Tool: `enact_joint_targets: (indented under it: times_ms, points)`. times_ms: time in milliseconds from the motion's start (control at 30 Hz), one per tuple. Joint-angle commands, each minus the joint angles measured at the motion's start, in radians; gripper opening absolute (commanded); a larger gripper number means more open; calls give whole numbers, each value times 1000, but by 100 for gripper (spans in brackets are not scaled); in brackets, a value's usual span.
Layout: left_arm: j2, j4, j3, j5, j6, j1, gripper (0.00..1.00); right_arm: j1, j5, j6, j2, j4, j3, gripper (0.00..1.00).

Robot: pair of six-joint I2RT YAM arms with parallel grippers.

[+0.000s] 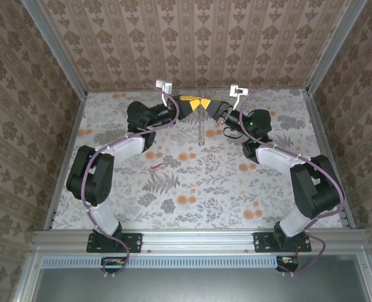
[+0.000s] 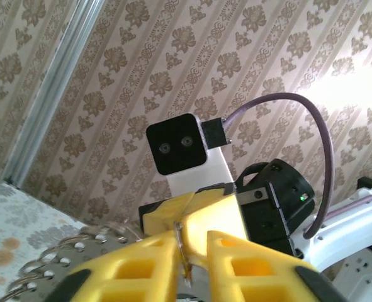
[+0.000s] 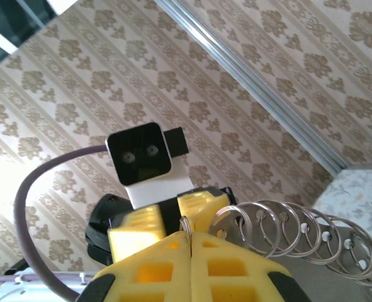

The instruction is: Put the keys on the keyring

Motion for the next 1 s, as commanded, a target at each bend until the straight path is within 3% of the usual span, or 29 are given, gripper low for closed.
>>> enact_joint_targets:
  times_ms: [0,167,367,600,733,900,967]
  points:
    - [-11,39,21,-1,-2,13,28,-3,-88,-153,-84,-210,53,0]
    - [-45,36,1,3,-8,86,39,-27,-151,-350,-147,-521,125,0]
    - [-82,-62,6,52,34,128,41,-72,-223,-525,-188,-784,203,0]
    - [-121,-340,50,149,206,127,42,-92,-303,-763,-205,-1082,303,0]
    - [-161,-622,92,185,413,105,43,-95,-352,-893,-196,-1232,364,0]
    - [-194,-1320,254,145,906,27,43,-93,-378,-994,-179,-1367,420,0]
    - [-186,-1425,295,133,986,-9,43,-94,-386,-1013,-173,-1395,434,0]
